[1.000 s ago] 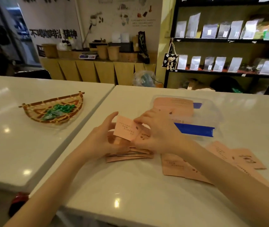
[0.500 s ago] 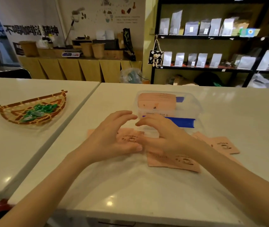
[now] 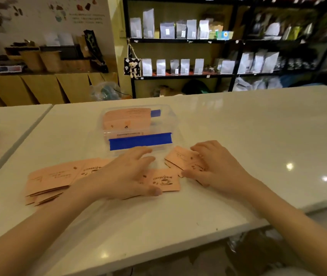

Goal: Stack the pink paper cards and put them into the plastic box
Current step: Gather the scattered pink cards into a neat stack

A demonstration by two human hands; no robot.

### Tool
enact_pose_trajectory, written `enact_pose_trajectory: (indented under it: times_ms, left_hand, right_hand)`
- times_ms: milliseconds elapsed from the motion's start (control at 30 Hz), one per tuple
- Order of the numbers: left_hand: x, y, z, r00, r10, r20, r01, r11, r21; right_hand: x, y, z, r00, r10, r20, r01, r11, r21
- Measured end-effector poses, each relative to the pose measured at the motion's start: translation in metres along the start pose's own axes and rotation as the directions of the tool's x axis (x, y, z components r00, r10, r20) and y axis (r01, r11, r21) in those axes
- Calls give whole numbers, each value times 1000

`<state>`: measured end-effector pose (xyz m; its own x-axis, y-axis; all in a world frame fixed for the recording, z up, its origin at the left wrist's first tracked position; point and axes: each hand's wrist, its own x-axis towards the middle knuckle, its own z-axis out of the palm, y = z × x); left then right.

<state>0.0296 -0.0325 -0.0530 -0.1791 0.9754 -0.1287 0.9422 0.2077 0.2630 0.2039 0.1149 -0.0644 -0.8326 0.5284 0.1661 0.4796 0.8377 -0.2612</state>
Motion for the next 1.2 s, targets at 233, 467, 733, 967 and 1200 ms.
enact_pose_trajectory:
  times_ms: [233, 467, 733, 967, 1200]
  left_hand:
    - [3, -11, 0, 998, 55, 4, -56, 994, 91]
    - [-1, -8, -1, 990, 96, -104, -93, 995, 33]
    - [-29, -9, -34, 939, 84, -334, -125, 987, -103]
    - [-58, -55, -55, 930, -61, -363, 34, 996, -79]
    - [-77, -87, -45, 924, -279, -260, 265, 960, -88]
  right_hand:
    - [-2, 7, 9, 999, 53, -7, -53, 994, -95]
    - [1, 8, 5, 989, 28, -142, -30, 999, -16]
    - [21, -26, -19, 948, -51, -314, 118, 973, 199]
    - [54, -66, -15, 969, -83, -234, 191, 853, 487]
    - [78, -116, 7, 931, -335, -143, 364, 853, 373]
